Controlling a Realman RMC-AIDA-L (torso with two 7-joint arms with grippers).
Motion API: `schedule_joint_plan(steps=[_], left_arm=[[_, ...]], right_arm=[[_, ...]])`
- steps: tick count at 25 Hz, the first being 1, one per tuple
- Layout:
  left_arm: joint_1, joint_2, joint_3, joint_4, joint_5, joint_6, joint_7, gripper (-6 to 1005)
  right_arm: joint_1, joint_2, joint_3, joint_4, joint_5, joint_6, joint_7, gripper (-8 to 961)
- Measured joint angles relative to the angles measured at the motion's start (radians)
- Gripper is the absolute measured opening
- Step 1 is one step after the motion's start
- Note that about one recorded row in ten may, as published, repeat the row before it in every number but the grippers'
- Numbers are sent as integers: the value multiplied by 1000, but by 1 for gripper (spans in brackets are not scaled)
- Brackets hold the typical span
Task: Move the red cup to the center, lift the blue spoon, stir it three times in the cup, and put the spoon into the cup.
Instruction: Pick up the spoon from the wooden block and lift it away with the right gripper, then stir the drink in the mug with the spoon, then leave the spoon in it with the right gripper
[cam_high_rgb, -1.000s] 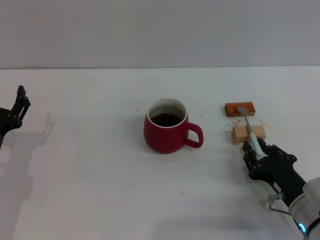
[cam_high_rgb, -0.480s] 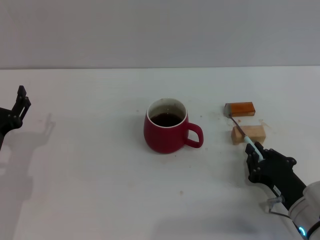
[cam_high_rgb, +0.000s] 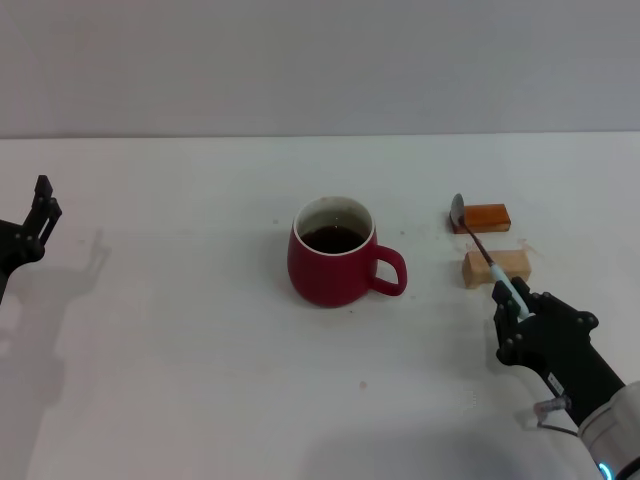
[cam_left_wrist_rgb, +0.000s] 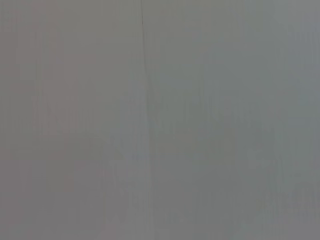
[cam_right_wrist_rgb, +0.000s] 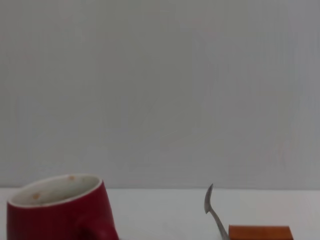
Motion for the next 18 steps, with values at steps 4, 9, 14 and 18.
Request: schedule_joint_plan(steps=[4,9,14,18], left_arm=[[6,0,3,-1,0,7,0,856],[14,0,4,-2,0,19,0,856],[14,0,4,-1,0,19,0,856],[16,0,10,-1,0,26,0,856]], right_arm=[[-30,-40,0,91,0,5,-3,132],[-76,-104,23,257,0,68,-68,132],[-100,-160,56,405,-3,175,-105,132],[-112,-184,85,495,-10,258,-132,132]])
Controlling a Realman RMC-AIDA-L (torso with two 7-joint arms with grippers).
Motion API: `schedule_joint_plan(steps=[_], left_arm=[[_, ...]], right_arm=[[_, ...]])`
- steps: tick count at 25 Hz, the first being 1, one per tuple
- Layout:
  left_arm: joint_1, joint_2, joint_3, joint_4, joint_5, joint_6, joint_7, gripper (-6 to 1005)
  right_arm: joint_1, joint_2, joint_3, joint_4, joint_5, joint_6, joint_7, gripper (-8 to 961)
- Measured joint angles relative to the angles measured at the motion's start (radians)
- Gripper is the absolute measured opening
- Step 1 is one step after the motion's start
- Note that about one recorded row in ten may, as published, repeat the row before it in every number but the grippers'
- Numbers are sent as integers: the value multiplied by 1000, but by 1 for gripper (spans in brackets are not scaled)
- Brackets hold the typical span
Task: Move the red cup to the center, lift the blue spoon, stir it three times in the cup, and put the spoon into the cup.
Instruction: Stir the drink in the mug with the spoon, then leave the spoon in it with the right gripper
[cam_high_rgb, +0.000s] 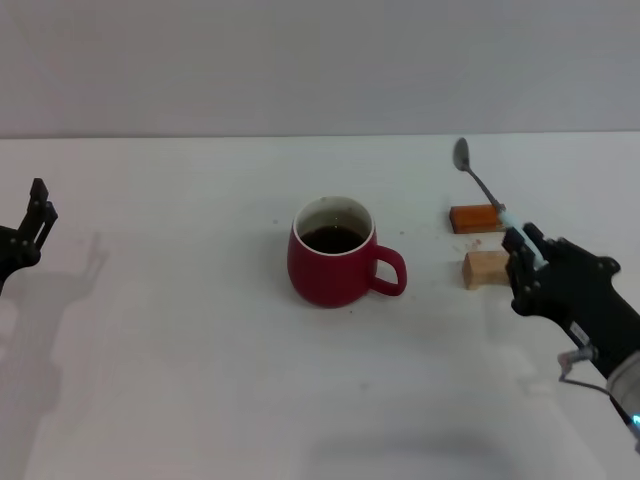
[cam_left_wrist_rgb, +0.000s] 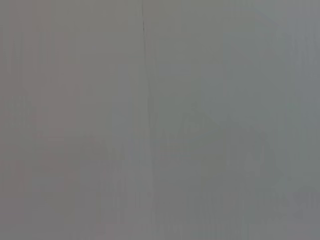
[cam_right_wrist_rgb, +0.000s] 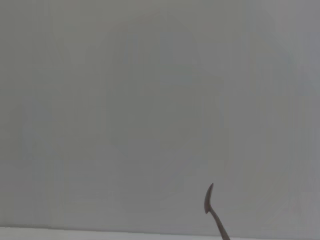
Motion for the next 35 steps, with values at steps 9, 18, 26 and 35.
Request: schedule_joint_plan(steps=[9,18,26,35], left_arm=[[4,-1,1,2,0,10,0,856],[4,-1,1,4,-2,16,0,856],[4,0,0,1,-5,18,0,856],[22,-1,1,0,-5,23,0,856]], right_arm=[[-108,4,160,273,-6,289,-270,132],[-187,74,327,495,-118,657,-333,132],[-174,195,500,739,-333,1126,-328,132],[14,195,614,808,-338,1426,-228,132]])
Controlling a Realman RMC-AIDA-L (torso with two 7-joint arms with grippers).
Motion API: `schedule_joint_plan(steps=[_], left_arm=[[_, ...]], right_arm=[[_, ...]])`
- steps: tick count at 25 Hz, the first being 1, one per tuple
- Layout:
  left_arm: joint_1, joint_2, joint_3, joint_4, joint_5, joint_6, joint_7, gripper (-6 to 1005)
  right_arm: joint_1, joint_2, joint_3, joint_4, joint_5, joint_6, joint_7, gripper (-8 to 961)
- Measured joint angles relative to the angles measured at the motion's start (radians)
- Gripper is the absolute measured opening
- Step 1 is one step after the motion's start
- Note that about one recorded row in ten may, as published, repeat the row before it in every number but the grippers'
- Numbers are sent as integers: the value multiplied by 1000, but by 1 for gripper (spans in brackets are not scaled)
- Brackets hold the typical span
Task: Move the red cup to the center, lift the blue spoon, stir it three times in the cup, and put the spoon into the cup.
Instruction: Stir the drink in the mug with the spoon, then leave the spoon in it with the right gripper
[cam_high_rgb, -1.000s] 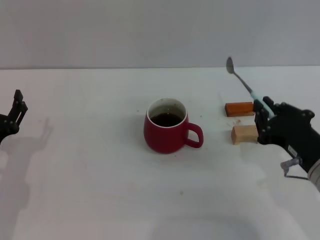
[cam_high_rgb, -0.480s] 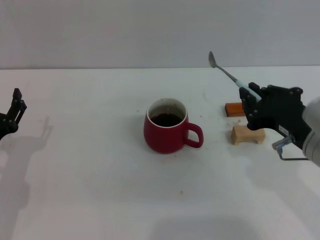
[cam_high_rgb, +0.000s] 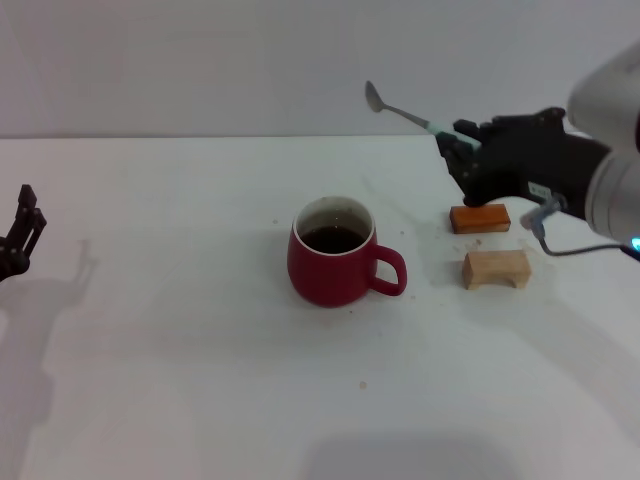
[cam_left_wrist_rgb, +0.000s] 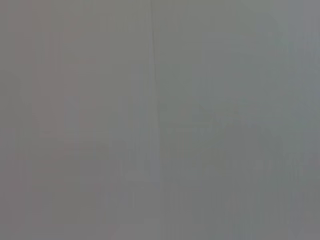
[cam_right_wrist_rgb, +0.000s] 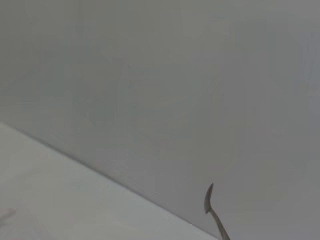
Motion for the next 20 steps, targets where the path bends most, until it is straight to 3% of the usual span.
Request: schedule_joint_plan(steps=[2,9,20], left_arm=[[6,0,0,0,1,7,0,856],[10,0,-1,0,-1,9,0,856],[5,-1,-6,5,-3,4,-1,856]], right_arm=[[65,0,38,22,0,109,23,132],[167,1,125,97,0,346,47,132],[317,1,177,103,-2,608,60,132]])
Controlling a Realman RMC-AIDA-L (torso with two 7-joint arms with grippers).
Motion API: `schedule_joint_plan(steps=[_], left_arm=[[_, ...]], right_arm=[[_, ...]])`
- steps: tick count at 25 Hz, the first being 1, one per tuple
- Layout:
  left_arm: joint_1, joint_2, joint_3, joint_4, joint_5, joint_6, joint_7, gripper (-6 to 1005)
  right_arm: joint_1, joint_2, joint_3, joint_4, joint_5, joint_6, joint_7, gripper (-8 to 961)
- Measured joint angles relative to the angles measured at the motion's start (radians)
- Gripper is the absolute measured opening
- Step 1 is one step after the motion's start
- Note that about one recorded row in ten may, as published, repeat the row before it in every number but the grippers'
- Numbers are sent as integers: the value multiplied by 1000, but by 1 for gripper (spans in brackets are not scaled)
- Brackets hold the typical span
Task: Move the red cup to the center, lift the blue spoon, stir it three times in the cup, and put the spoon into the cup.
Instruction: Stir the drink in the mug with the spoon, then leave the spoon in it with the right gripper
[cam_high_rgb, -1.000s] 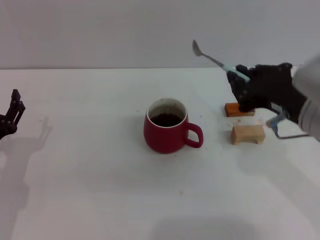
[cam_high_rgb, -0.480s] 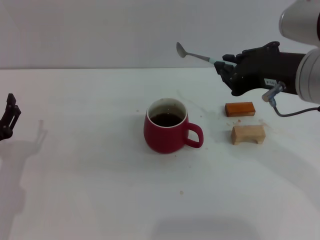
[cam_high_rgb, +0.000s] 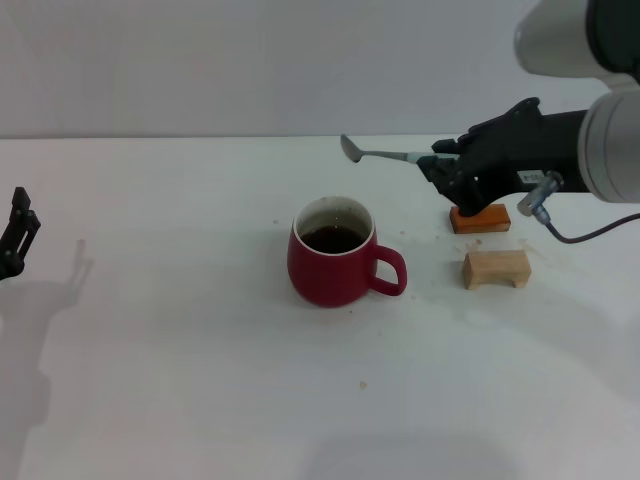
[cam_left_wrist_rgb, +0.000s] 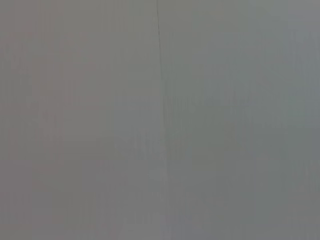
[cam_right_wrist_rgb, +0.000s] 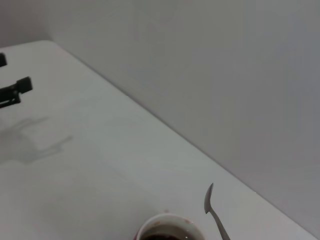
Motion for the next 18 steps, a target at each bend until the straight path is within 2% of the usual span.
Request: schedule_joint_plan(steps=[10,18], left_arm=[[3,0,0,-3,0,-2,-3,856],[3,0,4,-4,0,0,-3,855]], right_arm=[[64,0,12,-33,0,118,11,133],[105,0,20,-87,0,153,12,133]])
